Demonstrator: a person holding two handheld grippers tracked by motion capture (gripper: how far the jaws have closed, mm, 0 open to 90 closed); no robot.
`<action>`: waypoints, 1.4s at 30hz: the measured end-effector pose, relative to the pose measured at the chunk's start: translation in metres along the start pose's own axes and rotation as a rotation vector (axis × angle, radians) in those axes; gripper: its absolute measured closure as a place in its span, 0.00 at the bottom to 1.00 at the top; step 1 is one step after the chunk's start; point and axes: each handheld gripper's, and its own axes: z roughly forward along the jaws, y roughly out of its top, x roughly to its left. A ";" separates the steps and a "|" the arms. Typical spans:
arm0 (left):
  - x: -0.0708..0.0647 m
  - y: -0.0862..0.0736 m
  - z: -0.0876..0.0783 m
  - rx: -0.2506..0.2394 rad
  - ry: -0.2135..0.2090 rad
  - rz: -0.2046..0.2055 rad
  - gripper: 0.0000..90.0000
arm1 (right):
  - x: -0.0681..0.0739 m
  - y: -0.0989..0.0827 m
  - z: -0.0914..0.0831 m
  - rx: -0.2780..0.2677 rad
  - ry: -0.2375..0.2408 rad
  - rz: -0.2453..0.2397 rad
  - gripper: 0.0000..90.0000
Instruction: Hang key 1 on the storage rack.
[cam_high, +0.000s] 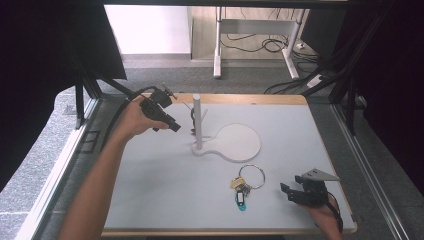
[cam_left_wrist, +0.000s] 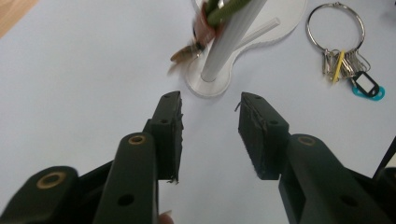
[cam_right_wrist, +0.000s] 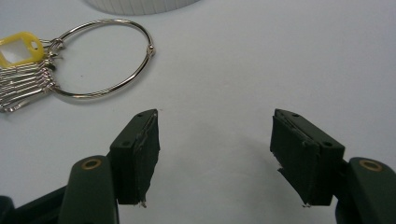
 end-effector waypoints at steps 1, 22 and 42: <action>-0.002 -0.007 -0.004 -0.028 0.000 -0.011 0.61 | 0.000 0.000 0.000 0.001 0.000 -0.001 0.36; -0.053 -0.092 0.015 -0.163 0.009 -0.001 0.49 | 0.000 0.001 -0.002 -0.004 -0.001 -0.001 0.37; -0.077 -0.166 0.064 -0.184 0.012 -0.064 0.48 | 0.001 0.006 -0.005 -0.028 0.016 0.002 0.37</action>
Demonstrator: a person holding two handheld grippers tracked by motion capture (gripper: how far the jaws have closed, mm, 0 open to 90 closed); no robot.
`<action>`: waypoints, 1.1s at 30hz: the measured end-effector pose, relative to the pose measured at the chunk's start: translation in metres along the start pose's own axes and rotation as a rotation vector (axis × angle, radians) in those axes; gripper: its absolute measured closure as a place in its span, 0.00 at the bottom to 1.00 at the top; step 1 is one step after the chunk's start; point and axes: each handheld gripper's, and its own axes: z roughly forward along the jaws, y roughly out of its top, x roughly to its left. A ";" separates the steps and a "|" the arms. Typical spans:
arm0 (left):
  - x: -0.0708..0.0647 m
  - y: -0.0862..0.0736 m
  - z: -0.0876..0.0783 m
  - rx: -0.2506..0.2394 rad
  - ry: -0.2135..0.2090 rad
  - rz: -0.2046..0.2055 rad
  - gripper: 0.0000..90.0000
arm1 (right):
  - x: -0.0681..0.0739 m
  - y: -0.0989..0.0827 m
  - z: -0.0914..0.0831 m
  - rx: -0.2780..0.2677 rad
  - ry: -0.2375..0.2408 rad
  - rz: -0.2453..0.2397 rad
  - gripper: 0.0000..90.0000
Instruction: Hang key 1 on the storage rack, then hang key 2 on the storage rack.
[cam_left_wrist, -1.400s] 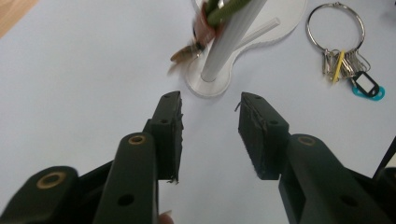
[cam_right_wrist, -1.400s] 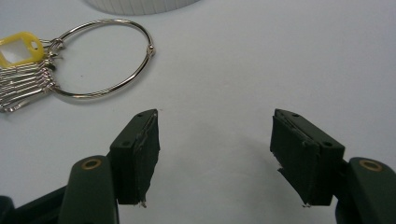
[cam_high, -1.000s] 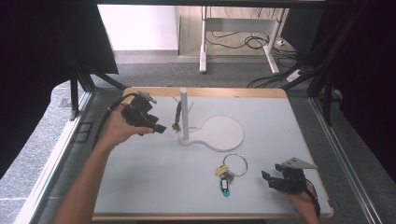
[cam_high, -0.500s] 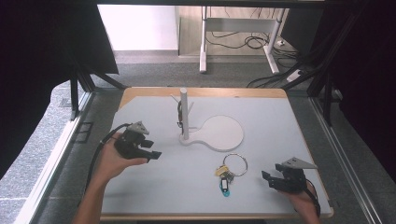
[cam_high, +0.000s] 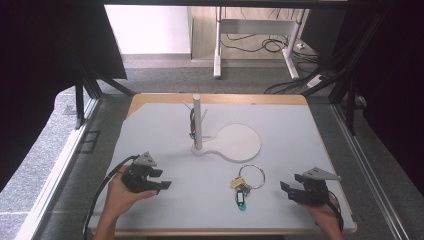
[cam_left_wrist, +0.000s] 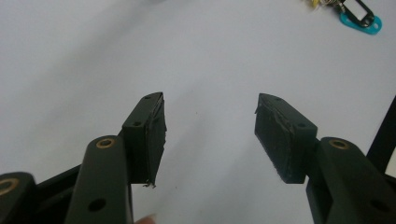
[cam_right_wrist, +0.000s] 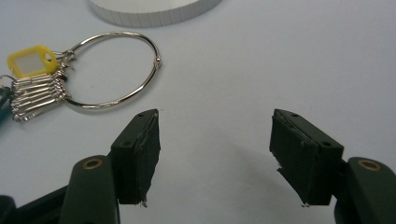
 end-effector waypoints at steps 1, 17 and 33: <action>0.001 -0.001 0.001 0.012 0.024 0.005 0.48 | -0.001 0.002 -0.001 -0.015 0.017 0.017 0.39; 0.002 -0.012 0.001 0.000 0.023 -0.016 0.47 | 0.015 0.044 -0.011 0.005 0.111 -0.086 0.41; 0.002 -0.025 -0.005 -0.026 0.010 -0.048 0.47 | 0.031 0.113 0.033 0.372 0.166 -0.208 0.60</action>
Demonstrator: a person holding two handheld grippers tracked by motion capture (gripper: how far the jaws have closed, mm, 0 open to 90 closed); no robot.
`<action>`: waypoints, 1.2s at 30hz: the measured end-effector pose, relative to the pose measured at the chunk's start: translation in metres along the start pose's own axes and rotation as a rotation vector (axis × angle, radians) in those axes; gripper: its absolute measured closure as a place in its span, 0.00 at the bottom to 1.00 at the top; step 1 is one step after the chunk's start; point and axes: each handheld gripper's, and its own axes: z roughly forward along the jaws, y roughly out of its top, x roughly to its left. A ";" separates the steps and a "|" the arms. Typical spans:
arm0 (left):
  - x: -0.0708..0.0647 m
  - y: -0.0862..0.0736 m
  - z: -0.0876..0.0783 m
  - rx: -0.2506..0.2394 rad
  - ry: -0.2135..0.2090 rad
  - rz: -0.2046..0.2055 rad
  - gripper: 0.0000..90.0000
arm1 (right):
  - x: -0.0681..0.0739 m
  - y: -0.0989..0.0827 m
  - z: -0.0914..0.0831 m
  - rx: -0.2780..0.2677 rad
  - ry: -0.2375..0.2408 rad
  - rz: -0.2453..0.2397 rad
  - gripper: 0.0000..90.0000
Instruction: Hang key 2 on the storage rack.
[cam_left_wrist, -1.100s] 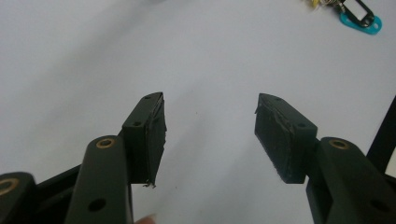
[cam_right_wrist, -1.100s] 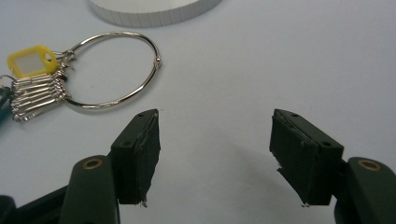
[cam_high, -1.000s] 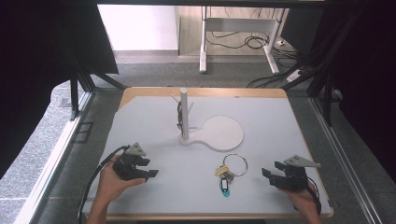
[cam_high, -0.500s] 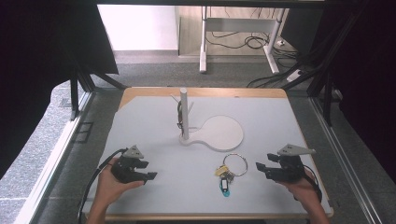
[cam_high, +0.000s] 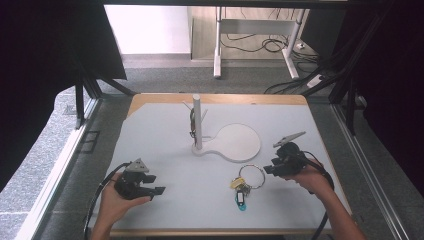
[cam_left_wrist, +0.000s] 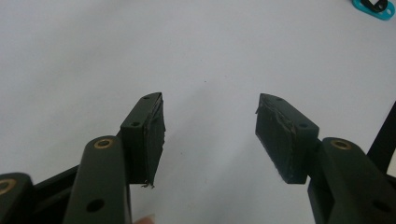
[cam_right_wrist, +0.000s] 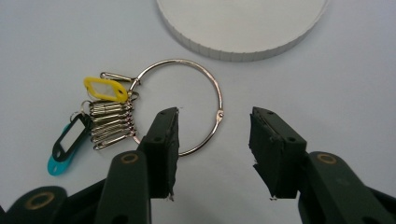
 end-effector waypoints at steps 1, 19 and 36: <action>0.000 0.000 -0.001 -0.003 -0.005 0.001 0.47 | 0.001 0.003 0.003 0.020 0.000 0.001 0.61; -0.005 0.000 -0.005 -0.015 -0.021 0.008 0.47 | 0.004 0.032 0.048 0.263 -0.037 -0.011 0.75; -0.005 -0.001 -0.004 -0.021 -0.041 -0.001 0.47 | -0.001 0.035 0.068 0.344 -0.058 -0.003 0.85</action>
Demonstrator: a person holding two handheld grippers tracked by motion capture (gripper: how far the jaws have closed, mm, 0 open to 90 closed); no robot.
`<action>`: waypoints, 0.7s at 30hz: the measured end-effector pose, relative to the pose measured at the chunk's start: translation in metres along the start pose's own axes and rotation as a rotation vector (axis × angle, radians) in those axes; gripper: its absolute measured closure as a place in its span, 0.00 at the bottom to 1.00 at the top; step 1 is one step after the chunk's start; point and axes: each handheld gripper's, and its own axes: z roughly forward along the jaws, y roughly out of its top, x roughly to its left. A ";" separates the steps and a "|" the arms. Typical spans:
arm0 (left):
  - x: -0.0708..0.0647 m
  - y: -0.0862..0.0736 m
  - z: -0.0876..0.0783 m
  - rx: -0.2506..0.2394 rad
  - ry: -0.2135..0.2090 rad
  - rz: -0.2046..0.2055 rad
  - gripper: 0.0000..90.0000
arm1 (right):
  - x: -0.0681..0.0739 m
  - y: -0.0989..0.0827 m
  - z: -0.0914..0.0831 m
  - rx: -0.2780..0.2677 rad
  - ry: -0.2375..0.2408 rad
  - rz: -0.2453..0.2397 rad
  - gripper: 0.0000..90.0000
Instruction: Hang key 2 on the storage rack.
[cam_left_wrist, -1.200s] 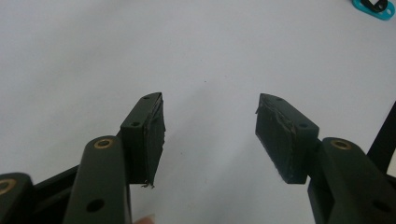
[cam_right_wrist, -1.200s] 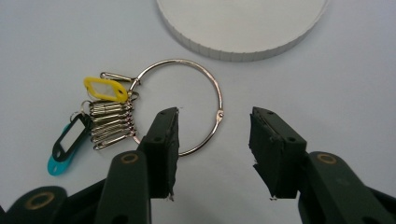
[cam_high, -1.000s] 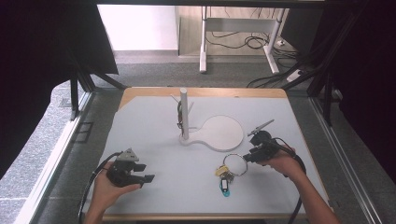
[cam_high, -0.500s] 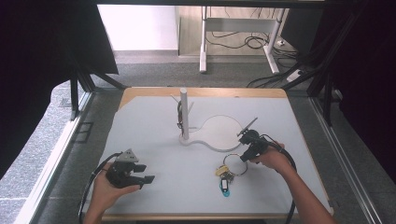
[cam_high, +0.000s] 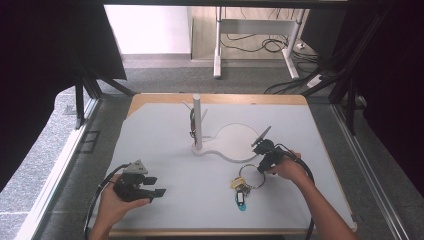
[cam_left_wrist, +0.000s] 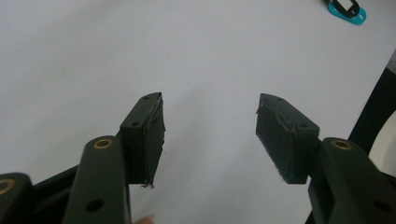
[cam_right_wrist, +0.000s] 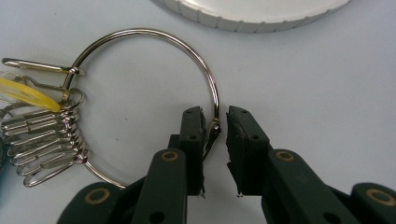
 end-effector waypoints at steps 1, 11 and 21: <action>0.000 0.000 0.000 0.001 -0.008 0.001 0.47 | 0.000 0.000 0.001 0.005 -0.002 -0.001 0.85; 0.000 0.000 0.000 -0.022 -0.037 -0.005 0.47 | -0.002 0.003 0.005 0.018 0.013 0.006 0.92; 0.000 0.000 -0.004 -0.047 -0.045 -0.008 0.47 | 0.001 0.002 -0.012 -0.002 0.047 0.014 0.94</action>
